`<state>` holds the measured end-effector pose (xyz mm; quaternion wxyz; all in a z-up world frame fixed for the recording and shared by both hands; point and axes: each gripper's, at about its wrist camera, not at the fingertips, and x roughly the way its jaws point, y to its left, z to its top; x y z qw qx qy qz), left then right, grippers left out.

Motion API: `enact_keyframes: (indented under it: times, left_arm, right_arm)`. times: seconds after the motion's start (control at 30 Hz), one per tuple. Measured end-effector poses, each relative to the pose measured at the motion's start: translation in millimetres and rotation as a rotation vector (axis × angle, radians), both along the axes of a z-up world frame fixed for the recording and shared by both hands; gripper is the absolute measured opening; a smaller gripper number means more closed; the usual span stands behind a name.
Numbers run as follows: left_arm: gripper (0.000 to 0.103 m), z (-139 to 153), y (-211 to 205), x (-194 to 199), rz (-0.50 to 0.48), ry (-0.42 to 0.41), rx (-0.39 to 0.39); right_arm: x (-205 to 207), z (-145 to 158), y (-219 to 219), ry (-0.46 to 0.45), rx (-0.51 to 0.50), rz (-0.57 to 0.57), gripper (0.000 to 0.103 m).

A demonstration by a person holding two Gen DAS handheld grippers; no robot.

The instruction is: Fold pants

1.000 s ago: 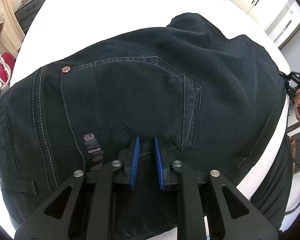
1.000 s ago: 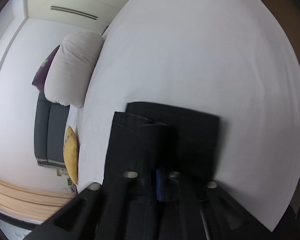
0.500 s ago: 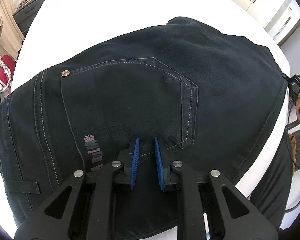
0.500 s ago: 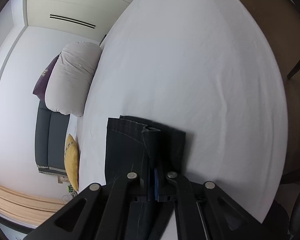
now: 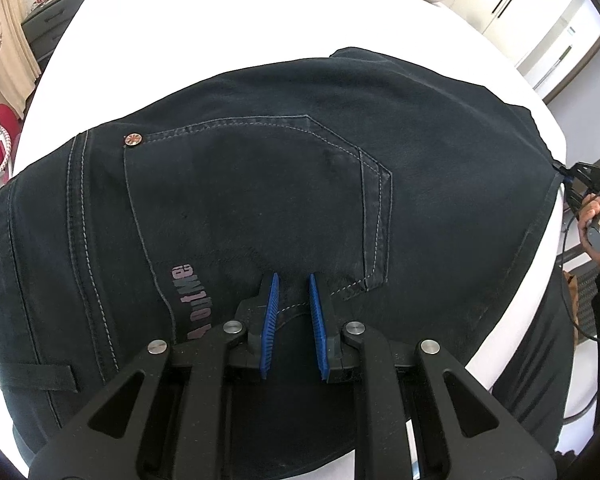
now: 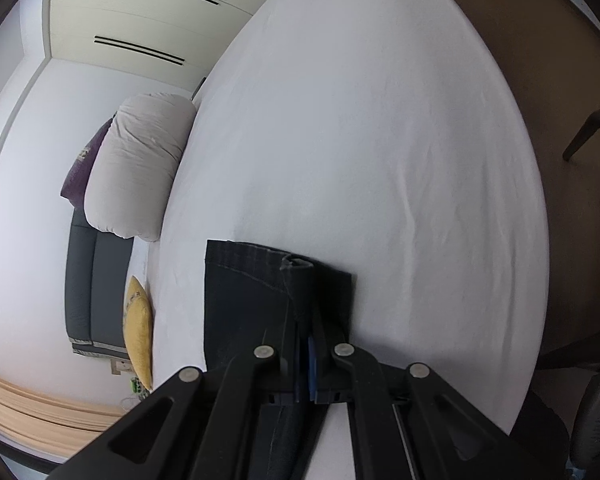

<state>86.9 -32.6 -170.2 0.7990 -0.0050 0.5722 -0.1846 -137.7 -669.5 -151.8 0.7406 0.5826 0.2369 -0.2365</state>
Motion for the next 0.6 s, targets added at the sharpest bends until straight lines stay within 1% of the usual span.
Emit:
enact_keyframes:
  times: [0.17, 0.2, 0.27, 0.37, 0.4, 0.43, 0.47, 0.5, 0.53, 0.57, 0.6]
  left_arm:
    - [0.016, 2, 16, -4, 0.001, 0.002, -0.011]
    - [0.016, 3, 19, -6, 0.001, 0.0, -0.016]
    - [0.016, 4, 26, -11, 0.005, -0.006, -0.03]
    - [0.016, 5, 38, -18, 0.024, -0.016, -0.068]
    - [0.016, 4, 42, -18, 0.033, -0.017, -0.081]
    - [0.016, 4, 46, -19, 0.039, -0.017, -0.094]
    - [0.016, 4, 47, -19, 0.044, -0.018, -0.102]
    - [0.016, 4, 48, -19, 0.048, -0.019, -0.107]
    - [0.016, 4, 49, -19, 0.05, -0.021, -0.108]
    - [0.016, 5, 49, -20, 0.052, -0.026, -0.109]
    - [0.016, 4, 49, -19, 0.054, -0.029, -0.111]
  right_arm:
    - [3, -4, 0, 0.015, -0.009, 0.003, 0.003]
    - [3, -8, -2, 0.016, 0.005, 0.008, 0.0]
    - [3, -16, -7, -0.004, 0.035, 0.025, 0.0]
    - [1, -16, -13, -0.063, 0.048, 0.071, 0.004]
    - [-2, -16, -16, -0.086, 0.064, 0.072, 0.008]
    - [-10, -11, -19, -0.093, 0.054, 0.042, 0.013]
    - [-19, -3, -20, -0.081, 0.016, 0.003, 0.019]
    - [-26, 8, -20, -0.045, -0.029, -0.032, 0.043]
    - [-32, 22, -16, -0.019, -0.066, -0.051, 0.051]
    - [-34, 35, -9, -0.045, -0.092, -0.022, 0.051]
    - [-31, 48, 4, -0.07, -0.113, 0.054, 0.051]
